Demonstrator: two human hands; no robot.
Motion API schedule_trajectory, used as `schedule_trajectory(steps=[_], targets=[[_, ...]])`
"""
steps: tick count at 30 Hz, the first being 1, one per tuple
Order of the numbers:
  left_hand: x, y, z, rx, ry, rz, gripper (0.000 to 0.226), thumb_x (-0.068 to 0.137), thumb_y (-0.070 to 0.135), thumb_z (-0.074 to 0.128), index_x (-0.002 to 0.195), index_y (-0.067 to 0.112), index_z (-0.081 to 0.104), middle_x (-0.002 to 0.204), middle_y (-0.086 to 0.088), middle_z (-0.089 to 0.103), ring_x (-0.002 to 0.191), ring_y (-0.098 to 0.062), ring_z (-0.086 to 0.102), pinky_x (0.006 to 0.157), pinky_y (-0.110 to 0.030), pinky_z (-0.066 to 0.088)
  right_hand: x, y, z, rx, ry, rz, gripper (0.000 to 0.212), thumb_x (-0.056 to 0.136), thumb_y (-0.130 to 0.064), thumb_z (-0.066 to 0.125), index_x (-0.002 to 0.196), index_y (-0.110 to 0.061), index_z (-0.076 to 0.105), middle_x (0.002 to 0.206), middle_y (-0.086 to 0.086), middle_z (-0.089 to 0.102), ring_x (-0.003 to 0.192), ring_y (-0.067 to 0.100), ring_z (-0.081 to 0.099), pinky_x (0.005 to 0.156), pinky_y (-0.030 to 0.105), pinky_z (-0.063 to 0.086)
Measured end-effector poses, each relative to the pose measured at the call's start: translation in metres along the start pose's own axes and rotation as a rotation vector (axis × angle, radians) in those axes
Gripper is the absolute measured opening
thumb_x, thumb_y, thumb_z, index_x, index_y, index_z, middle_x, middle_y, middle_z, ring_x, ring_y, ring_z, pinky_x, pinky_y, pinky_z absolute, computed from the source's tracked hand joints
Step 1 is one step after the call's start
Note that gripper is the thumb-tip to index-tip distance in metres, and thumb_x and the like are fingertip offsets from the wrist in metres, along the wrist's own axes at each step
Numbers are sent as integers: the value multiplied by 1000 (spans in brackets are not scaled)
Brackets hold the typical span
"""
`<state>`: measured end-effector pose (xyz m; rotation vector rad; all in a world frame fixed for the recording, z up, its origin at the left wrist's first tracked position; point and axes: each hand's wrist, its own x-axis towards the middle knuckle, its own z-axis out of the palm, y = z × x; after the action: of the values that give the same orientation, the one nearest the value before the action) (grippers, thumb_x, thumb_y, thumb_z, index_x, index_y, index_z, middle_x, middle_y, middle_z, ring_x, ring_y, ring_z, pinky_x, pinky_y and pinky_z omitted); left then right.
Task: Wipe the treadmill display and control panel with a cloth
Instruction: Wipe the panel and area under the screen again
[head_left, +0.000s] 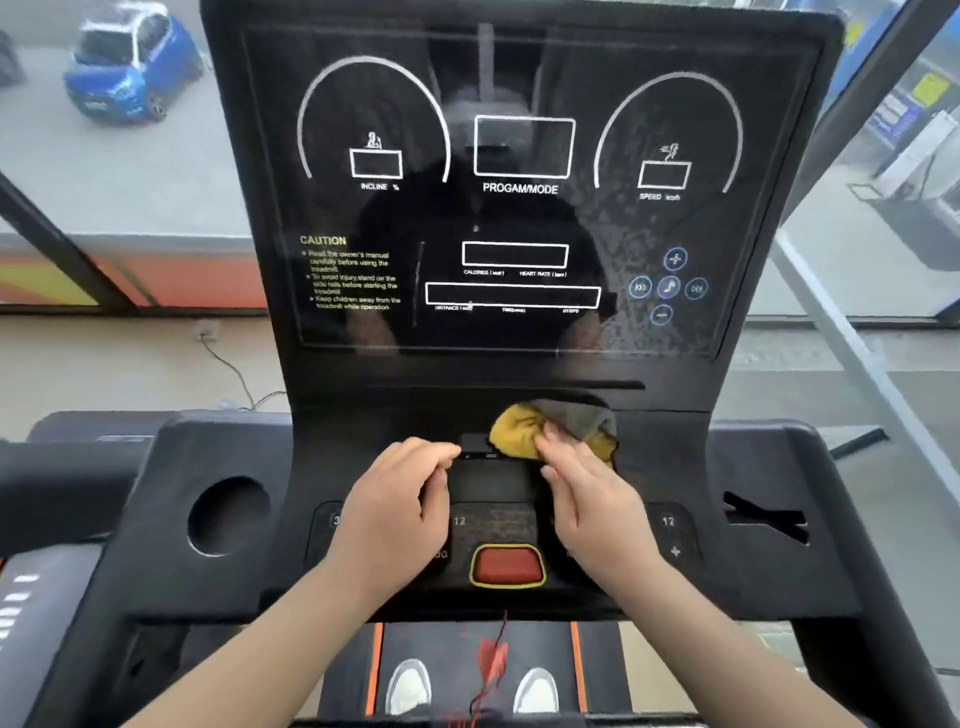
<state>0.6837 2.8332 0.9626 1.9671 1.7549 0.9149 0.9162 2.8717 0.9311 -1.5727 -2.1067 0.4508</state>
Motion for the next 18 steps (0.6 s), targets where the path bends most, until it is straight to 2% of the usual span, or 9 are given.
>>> schedule_trajectory(steps=[2, 4, 7, 10, 13, 15, 16, 18], targets=[[-5, -8, -7, 1, 31, -14, 27, 94, 2, 63, 115, 16, 71, 103, 12, 68, 99, -4, 61, 87, -12, 47, 7, -17, 8, -42, 8, -96, 39, 100, -32, 44, 124, -21, 73, 122, 2, 76, 119, 26, 69, 96, 36, 56], [-10, -15, -14, 0, 45, -39, 26, 94, 5, 62, 116, 17, 71, 104, 13, 68, 99, -5, 62, 87, -20, 52, 16, -35, 15, -91, 24, -160, 34, 97, -30, 48, 113, -21, 77, 109, 2, 79, 107, 28, 74, 90, 32, 57], [-20, -29, -22, 0, 74, -45, 27, 93, 3, 65, 115, 18, 71, 105, 13, 69, 99, -4, 62, 86, -23, 54, 26, -67, 26, -121, -126, -210, 37, 98, -34, 44, 116, -25, 75, 111, 1, 79, 109, 27, 72, 87, 35, 59], [-29, -47, -33, -10, 104, -71, 29, 92, 0, 67, 116, 15, 72, 107, 9, 70, 99, -8, 64, 88, -28, 56, 30, -108, 50, -39, -295, -278, 39, 99, -34, 38, 123, -27, 69, 115, -2, 76, 106, 24, 70, 84, 38, 58], [-38, -67, -48, 8, 177, -108, 28, 90, -2, 62, 112, 12, 72, 106, 7, 68, 97, -13, 64, 86, -33, 57, 32, -147, 72, 78, -463, -283, 31, 101, -29, 44, 121, -23, 68, 117, 3, 74, 107, 29, 67, 87, 40, 53], [-42, -78, -57, 30, 226, -114, 29, 88, 3, 55, 110, 11, 72, 106, 5, 67, 97, -15, 63, 86, -35, 57, 36, -162, 72, 191, -548, -250, 28, 101, -30, 49, 119, -24, 70, 116, 1, 76, 106, 24, 67, 90, 38, 53], [-46, -82, -57, 29, 226, -115, 31, 88, 6, 52, 111, 11, 72, 107, 4, 67, 99, -16, 64, 86, -37, 57, 36, -166, 68, 254, -548, -217, 27, 99, -31, 54, 118, -26, 72, 113, -3, 77, 105, 18, 68, 91, 37, 54], [-52, -81, -52, -13, 176, -120, 38, 92, 15, 46, 121, 13, 69, 117, 3, 69, 108, -18, 65, 93, -40, 56, 36, -164, 51, 319, -415, -131, 26, 93, -38, 60, 110, -29, 77, 105, -12, 78, 98, 5, 70, 88, 35, 56]])
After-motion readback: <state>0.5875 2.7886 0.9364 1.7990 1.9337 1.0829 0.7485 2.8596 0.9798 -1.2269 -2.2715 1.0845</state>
